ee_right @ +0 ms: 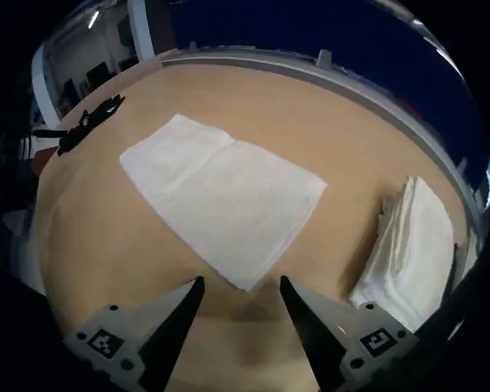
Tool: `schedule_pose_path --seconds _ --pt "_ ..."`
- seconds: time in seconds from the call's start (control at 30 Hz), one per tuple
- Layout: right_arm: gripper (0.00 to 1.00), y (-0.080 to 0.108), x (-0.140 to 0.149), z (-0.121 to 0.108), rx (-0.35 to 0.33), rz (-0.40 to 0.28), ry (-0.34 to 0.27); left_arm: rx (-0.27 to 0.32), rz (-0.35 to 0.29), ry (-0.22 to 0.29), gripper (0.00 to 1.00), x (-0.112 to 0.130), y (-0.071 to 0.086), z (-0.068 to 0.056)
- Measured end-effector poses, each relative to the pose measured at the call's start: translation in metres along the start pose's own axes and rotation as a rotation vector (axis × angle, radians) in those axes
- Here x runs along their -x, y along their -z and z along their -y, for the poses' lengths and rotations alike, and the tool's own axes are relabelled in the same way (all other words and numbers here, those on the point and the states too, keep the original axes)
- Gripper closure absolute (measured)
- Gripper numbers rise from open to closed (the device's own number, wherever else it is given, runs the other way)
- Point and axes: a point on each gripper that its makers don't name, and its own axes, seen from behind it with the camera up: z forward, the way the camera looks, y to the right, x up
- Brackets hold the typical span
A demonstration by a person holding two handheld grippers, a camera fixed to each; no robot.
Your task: Fold towel
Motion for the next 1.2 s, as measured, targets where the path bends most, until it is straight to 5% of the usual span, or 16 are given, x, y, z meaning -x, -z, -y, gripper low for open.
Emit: schedule_pose_path --seconds 0.2,0.53,0.8,1.0,1.2 --pt "0.24 -0.0021 0.001 -0.0013 0.011 -0.007 -0.003 -0.005 0.004 0.007 0.06 0.0052 0.0013 0.0042" --pt "0.69 -0.0075 0.0032 -0.0045 0.013 -0.005 -0.018 -0.003 0.01 0.018 0.06 0.0099 0.0048 0.0049" --pt "0.71 -0.0089 0.006 -0.005 0.025 -0.006 -0.007 -0.003 0.013 0.025 0.06 0.01 0.0055 0.0069" --pt "0.89 -0.0095 0.0061 -0.0087 0.044 -0.004 -0.003 0.0 0.014 0.024 0.06 0.0093 0.0054 0.0065" --pt "0.94 -0.0082 0.0062 -0.0064 0.04 0.002 -0.012 0.003 0.016 0.024 0.06 0.0111 0.0046 0.0057"
